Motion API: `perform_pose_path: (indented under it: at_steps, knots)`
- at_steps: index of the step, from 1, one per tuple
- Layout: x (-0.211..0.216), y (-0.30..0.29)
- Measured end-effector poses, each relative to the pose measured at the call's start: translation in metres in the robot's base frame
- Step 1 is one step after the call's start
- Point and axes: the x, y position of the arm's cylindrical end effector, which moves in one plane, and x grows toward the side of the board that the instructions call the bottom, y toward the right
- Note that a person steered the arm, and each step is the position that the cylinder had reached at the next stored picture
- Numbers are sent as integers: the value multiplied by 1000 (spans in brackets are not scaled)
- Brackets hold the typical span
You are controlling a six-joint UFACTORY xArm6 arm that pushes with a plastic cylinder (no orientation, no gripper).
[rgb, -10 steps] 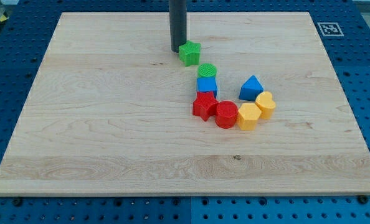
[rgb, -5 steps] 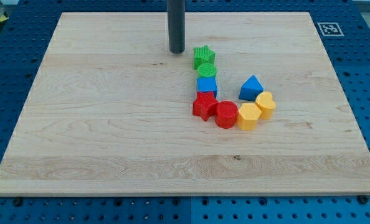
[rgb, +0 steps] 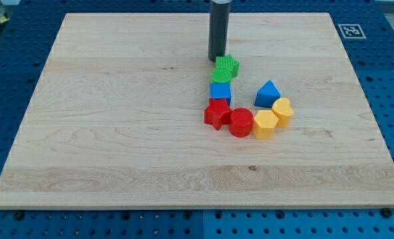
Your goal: Slide the green star to the top right of the green circle
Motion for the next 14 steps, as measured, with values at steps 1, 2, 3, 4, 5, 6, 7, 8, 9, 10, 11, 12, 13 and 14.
perform_pose_path:
  at_steps: [1,2,3,4,5,6,7,8,9,10,11,12,13,14]
  knots:
    - [7,-7]
    - [6,-23]
    - [17,-11]
    - [19,-7]
    - [14,-2]
    - [14,7]
    - [15,17]
    - [20,22]
    - [21,22]
    - [20,22]
    - [15,16]
    - [11,15]
    - [-5,16]
    - [4,33]
